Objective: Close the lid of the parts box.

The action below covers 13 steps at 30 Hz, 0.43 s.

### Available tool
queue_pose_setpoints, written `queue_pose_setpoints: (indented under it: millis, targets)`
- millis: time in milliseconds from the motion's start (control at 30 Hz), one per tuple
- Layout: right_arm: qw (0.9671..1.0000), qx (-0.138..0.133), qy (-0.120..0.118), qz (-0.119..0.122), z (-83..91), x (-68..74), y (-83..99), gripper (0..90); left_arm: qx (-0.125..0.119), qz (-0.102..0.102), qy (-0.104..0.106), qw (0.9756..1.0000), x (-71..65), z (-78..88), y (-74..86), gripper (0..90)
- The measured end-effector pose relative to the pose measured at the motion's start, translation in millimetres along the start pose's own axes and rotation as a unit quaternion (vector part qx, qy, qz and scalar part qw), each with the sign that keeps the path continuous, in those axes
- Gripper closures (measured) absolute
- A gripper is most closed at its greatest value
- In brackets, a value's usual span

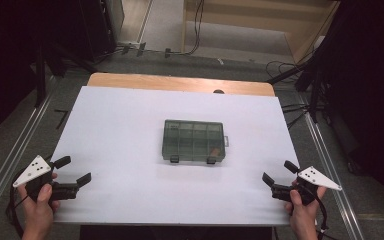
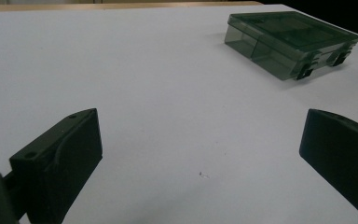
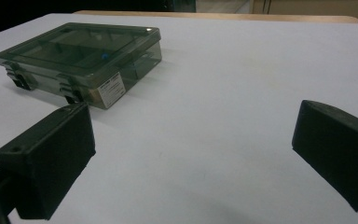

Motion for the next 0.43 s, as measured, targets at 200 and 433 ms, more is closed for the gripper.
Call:
queue_pose_setpoints:
  millis: [200,433]
  targets:
    - [1.0000,0.002,0.004,0.001,-0.3,1.0,0.1,0.0,-0.001,-0.003,0.002,1.0000,-1.3,0.2,-0.8,0.0]
    - [1.0000,0.000,0.003,-0.008,0.7,-1.9,0.0,0.0,-0.004,-0.003,-0.010,0.9999,-1.8,0.0,-2.8,0.0]
Point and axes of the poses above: each handheld gripper's, and its own axes: z roughly backward along the jaws, y roughly out of its underside, x roughly to its left, the point moved 8 cm from there along -z, roughly forward along the jaws, and after that the axes turned 7 degrees about -y, right-handed, at the moved point
